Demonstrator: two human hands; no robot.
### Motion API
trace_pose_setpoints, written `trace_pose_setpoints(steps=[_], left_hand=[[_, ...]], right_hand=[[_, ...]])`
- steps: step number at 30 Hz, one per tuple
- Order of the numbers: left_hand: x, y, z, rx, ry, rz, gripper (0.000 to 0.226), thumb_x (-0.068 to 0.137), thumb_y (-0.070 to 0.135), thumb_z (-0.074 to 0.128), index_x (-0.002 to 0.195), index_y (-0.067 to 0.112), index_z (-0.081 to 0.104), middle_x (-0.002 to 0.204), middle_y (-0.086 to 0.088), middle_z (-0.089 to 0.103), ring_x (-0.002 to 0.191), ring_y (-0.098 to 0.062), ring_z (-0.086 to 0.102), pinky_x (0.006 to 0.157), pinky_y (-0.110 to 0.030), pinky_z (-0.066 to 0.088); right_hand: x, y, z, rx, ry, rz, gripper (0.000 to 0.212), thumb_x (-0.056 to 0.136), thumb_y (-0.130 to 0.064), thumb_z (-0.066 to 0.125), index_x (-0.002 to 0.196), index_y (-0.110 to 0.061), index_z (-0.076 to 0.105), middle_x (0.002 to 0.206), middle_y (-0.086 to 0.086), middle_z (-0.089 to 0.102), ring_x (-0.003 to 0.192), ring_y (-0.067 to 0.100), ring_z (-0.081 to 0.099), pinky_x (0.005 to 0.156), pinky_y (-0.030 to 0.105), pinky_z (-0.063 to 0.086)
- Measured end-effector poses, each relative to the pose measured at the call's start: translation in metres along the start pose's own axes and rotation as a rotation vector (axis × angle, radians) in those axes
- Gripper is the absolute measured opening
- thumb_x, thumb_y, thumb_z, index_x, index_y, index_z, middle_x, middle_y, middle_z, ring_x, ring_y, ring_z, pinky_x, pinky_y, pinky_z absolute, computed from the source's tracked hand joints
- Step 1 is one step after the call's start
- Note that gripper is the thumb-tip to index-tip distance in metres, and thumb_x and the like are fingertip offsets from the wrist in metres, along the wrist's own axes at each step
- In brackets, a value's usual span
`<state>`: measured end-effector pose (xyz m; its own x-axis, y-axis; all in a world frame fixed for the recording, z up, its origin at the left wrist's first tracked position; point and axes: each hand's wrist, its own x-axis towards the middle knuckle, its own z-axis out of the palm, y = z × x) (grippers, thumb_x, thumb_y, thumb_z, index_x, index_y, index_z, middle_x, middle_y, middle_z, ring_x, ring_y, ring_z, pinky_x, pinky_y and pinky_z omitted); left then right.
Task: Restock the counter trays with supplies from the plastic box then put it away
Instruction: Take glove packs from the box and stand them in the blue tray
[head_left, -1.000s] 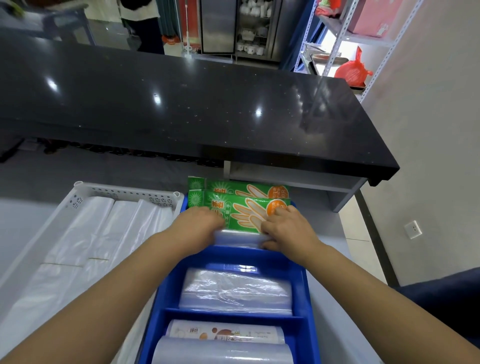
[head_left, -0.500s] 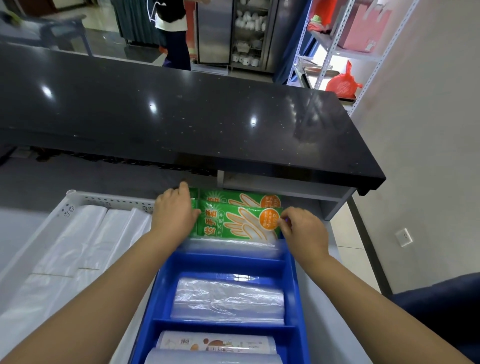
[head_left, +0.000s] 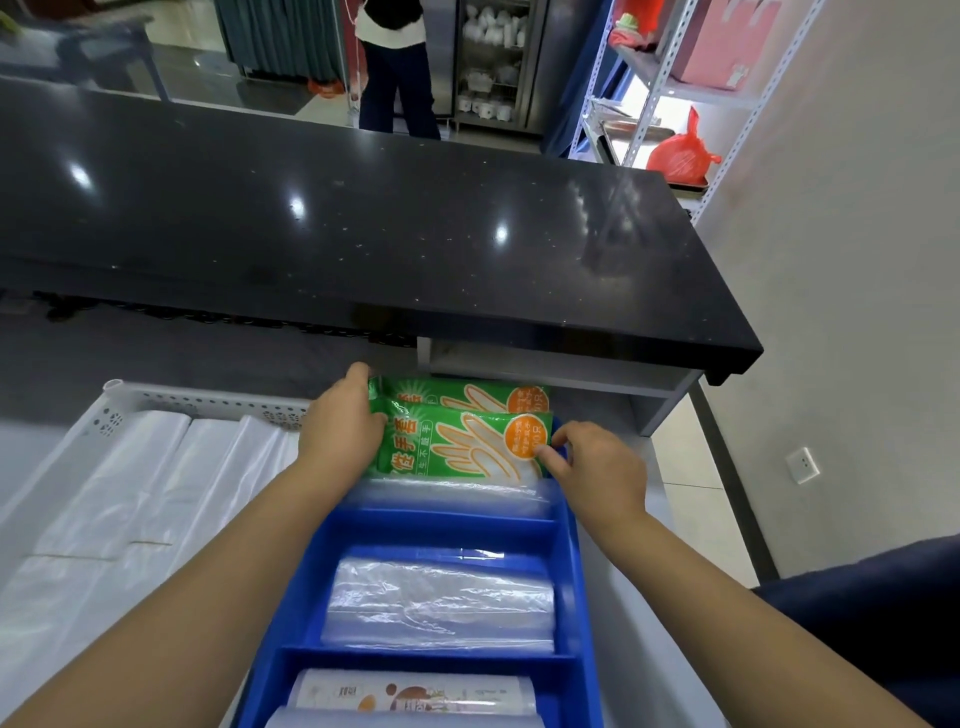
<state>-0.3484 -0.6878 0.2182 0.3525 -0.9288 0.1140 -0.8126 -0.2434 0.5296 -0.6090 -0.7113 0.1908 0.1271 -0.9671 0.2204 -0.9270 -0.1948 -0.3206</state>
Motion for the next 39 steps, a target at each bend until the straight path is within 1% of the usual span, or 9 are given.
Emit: trace_pose_setpoints(steps=[9, 14, 18, 23, 25, 29, 32, 36, 39], left_hand=[[0.000, -0.001, 0.005, -0.136, -0.041, -0.054, 0.034, 0.083, 0.000, 0.059, 0.112, 0.012, 0.046, 0.096, -0.013, 0.063, 0.069, -0.021, 0.051, 0.050, -0.027, 0.034], [-0.018, 0.002, -0.011, 0.087, 0.032, 0.083, 0.076, 0.072, 0.014, 0.077, 0.136, 0.008, 0.036, 0.132, -0.014, 0.045, 0.117, -0.033, 0.047, 0.092, -0.043, 0.044], [-0.052, -0.001, -0.020, 0.180, 0.136, 0.348, 0.062, 0.059, 0.018, 0.085, 0.115, 0.009, 0.060, 0.108, -0.012, 0.060, 0.101, -0.031, 0.054, 0.086, -0.043, 0.045], [-0.076, -0.008, -0.021, 0.313, -0.100, 0.483, 0.024, 0.056, 0.009, 0.084, 0.077, 0.014, 0.071, 0.071, -0.003, 0.068, 0.069, -0.025, 0.062, 0.064, -0.033, 0.048], [-0.081, -0.011, -0.025, 0.460, -0.101, 0.442, 0.031, 0.043, -0.003, 0.081, 0.066, 0.013, 0.069, 0.059, -0.003, 0.065, 0.056, -0.026, 0.060, 0.053, -0.030, 0.048], [-0.097, -0.026, -0.038, 0.532, -0.027, 0.305, 0.042, 0.039, -0.011, 0.075, 0.077, 0.007, 0.070, 0.066, -0.009, 0.065, 0.059, -0.031, 0.061, 0.052, -0.033, 0.048], [-0.118, -0.040, -0.054, 0.487, -0.007, 0.203, 0.031, 0.058, -0.005, 0.074, 0.086, 0.008, 0.071, 0.074, -0.010, 0.068, 0.067, -0.032, 0.062, 0.058, -0.038, 0.052], [-0.157, -0.070, -0.080, 0.421, 0.033, 0.036, 0.026, 0.086, 0.018, 0.059, 0.110, 0.021, 0.064, 0.102, -0.001, 0.066, 0.094, -0.024, 0.060, 0.073, -0.035, 0.049], [-0.195, -0.098, -0.107, 0.389, 0.066, -0.070, 0.026, 0.089, 0.028, 0.053, 0.114, 0.030, 0.059, 0.106, 0.008, 0.063, 0.098, -0.017, 0.058, 0.070, -0.028, 0.042]], right_hand=[[0.003, -0.001, -0.003, 0.073, 0.010, 0.002, 0.022, 0.080, -0.045, 0.066, 0.085, -0.025, 0.060, 0.082, -0.006, 0.065, 0.062, 0.006, 0.049, 0.049, 0.009, 0.030], [-0.003, -0.018, -0.017, 0.089, 0.009, -0.357, 0.018, 0.080, -0.034, 0.071, 0.085, -0.019, 0.065, 0.084, -0.002, 0.067, 0.071, 0.012, 0.058, 0.058, 0.019, 0.044], [-0.012, -0.025, -0.019, -0.017, -0.191, -0.556, 0.027, 0.081, -0.042, 0.066, 0.097, -0.020, 0.065, 0.098, 0.000, 0.068, 0.088, 0.019, 0.059, 0.074, 0.032, 0.047], [-0.016, -0.020, -0.018, -0.050, -0.317, -0.508, 0.026, 0.085, -0.041, 0.058, 0.105, -0.024, 0.061, 0.108, -0.001, 0.065, 0.093, 0.020, 0.055, 0.078, 0.033, 0.048], [-0.015, -0.020, -0.018, -0.063, -0.306, -0.514, 0.025, 0.084, -0.040, 0.059, 0.103, -0.024, 0.063, 0.105, -0.001, 0.066, 0.091, 0.020, 0.056, 0.076, 0.033, 0.047], [-0.016, -0.032, -0.018, -0.114, -0.126, -0.621, 0.019, 0.073, -0.028, 0.075, 0.086, -0.015, 0.069, 0.084, 0.002, 0.066, 0.075, 0.022, 0.058, 0.062, 0.034, 0.045], [-0.024, -0.052, -0.019, -0.108, -0.020, -0.729, 0.012, 0.070, -0.016, 0.077, 0.076, -0.011, 0.068, 0.074, 0.006, 0.066, 0.066, 0.024, 0.057, 0.057, 0.034, 0.047], [-0.042, -0.095, -0.026, -0.087, -0.066, -0.796, 0.003, 0.075, -0.009, 0.071, 0.072, -0.010, 0.069, 0.069, 0.008, 0.067, 0.066, 0.027, 0.059, 0.071, 0.040, 0.053], [-0.066, -0.136, -0.035, -0.075, -0.134, -0.840, 0.009, 0.077, -0.007, 0.063, 0.069, -0.007, 0.067, 0.063, 0.011, 0.064, 0.060, 0.031, 0.056, 0.055, 0.039, 0.049]])
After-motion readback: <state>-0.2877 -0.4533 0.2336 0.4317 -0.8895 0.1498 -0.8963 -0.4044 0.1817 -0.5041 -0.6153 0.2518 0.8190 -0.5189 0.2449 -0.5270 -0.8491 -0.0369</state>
